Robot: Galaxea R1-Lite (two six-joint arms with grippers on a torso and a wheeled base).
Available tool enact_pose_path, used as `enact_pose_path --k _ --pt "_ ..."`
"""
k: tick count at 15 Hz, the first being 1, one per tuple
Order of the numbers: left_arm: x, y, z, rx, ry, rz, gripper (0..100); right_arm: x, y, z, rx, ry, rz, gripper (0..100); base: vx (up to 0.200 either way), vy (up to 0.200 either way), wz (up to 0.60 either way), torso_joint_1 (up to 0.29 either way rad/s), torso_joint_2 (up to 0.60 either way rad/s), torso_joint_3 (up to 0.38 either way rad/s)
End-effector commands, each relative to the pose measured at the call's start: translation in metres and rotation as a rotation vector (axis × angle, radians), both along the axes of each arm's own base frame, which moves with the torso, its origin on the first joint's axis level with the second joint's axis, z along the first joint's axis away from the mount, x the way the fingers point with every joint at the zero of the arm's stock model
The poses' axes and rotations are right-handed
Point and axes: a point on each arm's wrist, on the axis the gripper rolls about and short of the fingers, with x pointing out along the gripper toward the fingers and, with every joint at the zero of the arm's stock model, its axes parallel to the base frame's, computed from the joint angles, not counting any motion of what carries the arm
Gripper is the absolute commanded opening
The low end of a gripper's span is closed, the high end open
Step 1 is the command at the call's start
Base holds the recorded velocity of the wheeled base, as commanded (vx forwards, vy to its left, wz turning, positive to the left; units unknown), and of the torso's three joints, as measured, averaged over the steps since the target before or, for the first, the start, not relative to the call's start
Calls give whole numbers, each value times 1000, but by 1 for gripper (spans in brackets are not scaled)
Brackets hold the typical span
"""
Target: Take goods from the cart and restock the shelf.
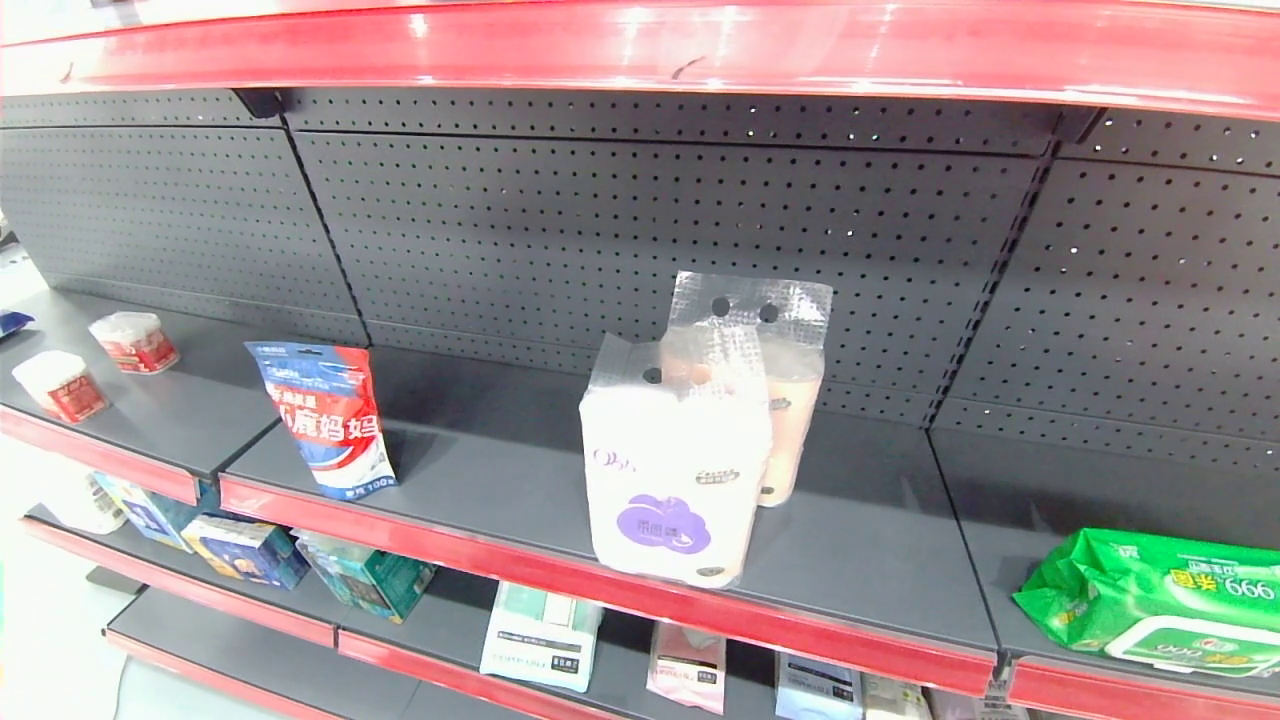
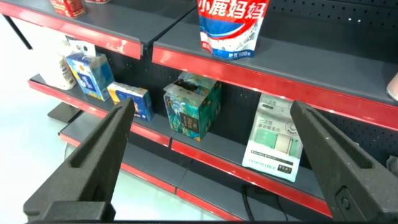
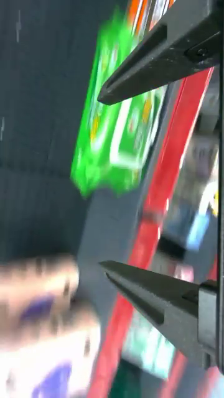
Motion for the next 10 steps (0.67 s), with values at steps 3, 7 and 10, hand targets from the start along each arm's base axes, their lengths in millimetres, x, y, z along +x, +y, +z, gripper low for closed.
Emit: enact_pose_path --k 3,7,10 --pt "0 0 0 0 1 -1 100 0 -4 -7 55 64 -197 100 0 0 0 0 0 0" --pt "0 0 0 0 1 1 100 0 -2 -6 14 57 -111 100 0 0 0 0 0 0" --pt "0 0 0 0 1 1 100 0 -2 -6 40 58 -108 100 0 0 0 0 0 0"
